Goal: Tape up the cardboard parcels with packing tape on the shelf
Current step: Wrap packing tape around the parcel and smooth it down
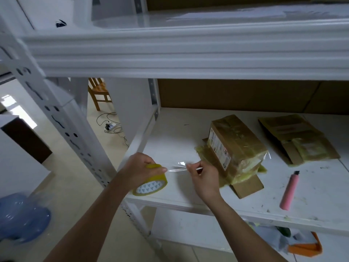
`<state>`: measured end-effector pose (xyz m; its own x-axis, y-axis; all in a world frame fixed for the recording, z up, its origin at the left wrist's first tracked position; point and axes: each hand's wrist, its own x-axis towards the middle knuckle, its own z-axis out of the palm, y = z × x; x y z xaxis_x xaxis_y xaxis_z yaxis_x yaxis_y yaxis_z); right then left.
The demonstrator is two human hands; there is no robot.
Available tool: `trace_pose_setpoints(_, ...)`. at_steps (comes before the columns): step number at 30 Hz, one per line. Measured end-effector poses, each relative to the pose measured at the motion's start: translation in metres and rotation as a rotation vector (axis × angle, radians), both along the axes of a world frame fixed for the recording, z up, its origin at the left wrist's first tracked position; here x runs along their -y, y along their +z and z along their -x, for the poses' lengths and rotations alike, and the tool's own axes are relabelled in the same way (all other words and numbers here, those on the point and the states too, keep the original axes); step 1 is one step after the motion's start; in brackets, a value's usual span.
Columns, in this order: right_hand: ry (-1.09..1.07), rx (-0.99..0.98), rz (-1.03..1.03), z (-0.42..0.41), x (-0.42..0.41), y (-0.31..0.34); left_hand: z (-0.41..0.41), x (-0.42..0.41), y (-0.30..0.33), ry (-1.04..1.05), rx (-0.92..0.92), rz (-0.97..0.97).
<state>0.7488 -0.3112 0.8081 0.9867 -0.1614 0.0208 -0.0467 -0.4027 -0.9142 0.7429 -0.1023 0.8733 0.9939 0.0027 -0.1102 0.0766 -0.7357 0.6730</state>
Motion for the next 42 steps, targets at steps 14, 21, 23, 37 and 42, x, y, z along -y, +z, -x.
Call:
trace_pose_setpoints(14, 0.063, -0.034, 0.536, -0.008, -0.008, -0.023, -0.026, 0.023, -0.022, 0.128, 0.072, 0.009)
trace_pose_setpoints(21, 0.152, 0.050, 0.710, 0.005, -0.012, -0.022, -0.026, 0.027, -0.013, 0.087, 0.088, -0.138)
trace_pose_setpoints(23, 0.180, 0.023, 0.774, 0.020, -0.005, -0.020, -0.029, 0.030, -0.012, 0.044, 0.146, -0.224)
trace_pose_setpoints(37, -0.125, 0.171, -0.107, 0.009, 0.166, 0.040, -0.004, 0.166, -0.020, -0.174, 0.376, 0.389)
trace_pose_setpoints(42, 0.024, 0.208, -0.100, 0.033, 0.166, 0.036, 0.010, 0.178, -0.023, -0.184, 0.458, 0.404)
